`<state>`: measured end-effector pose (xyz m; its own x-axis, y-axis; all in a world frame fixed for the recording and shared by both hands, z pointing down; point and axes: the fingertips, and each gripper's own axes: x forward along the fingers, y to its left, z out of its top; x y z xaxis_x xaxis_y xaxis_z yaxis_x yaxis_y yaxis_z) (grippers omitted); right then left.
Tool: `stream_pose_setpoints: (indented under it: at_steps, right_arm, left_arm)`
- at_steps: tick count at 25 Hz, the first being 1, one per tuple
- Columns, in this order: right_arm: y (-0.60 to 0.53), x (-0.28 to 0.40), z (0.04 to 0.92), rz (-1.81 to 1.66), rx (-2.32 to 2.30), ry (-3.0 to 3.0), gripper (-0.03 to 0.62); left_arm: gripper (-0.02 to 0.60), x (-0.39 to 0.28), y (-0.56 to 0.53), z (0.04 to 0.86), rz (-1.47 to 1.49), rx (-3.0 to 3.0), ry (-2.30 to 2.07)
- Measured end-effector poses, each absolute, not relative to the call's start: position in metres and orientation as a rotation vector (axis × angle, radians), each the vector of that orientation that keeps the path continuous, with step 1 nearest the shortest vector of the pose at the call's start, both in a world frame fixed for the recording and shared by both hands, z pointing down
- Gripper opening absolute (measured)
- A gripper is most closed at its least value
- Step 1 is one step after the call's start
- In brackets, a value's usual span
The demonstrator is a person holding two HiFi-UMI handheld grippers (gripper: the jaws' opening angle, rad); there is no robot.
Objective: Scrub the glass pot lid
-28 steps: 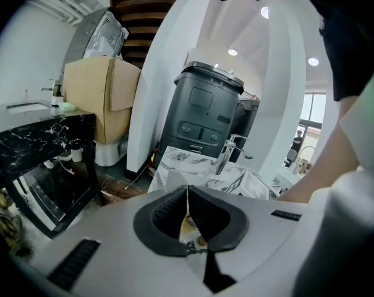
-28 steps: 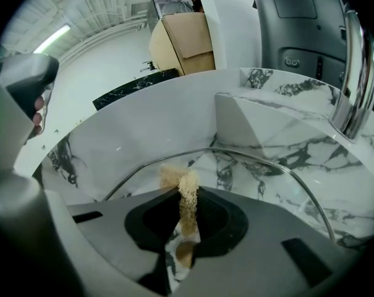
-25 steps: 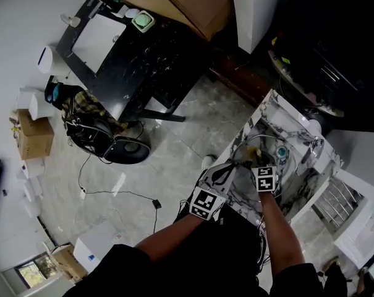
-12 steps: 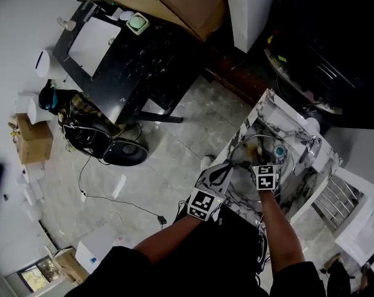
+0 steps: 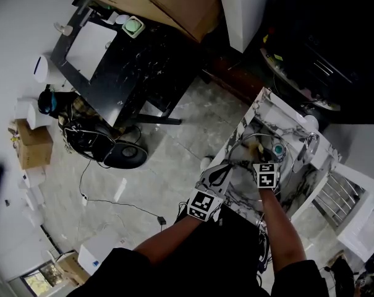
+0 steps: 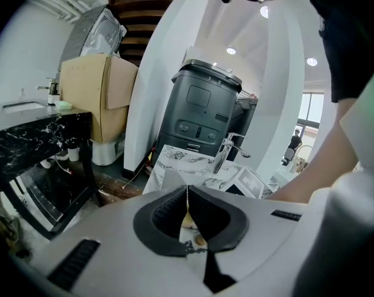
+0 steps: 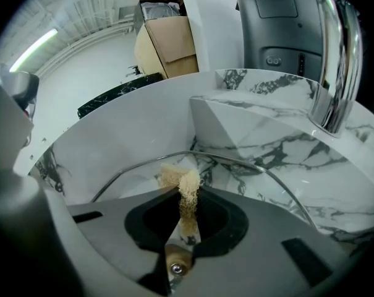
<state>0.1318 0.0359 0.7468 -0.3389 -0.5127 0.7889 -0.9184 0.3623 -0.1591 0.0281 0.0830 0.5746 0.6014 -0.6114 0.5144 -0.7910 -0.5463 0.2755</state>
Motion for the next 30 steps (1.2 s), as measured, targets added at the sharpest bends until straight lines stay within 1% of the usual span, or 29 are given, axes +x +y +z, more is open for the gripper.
stream_pose_setpoints:
  at_steps: [11, 30]
  right_arm:
    - [0.030, 0.152, 0.751, 0.746, 1.276, -1.965, 0.058]
    - [0.030, 0.186, 0.749, 0.786, 1.369, -1.871, 0.058]
  left_arm:
    - [0.021, 0.033, 0.088, 0.577, 0.536, 2.357, -1.088]
    - [0.021, 0.040, 0.089, 0.576, 0.529, 2.364, -1.066]
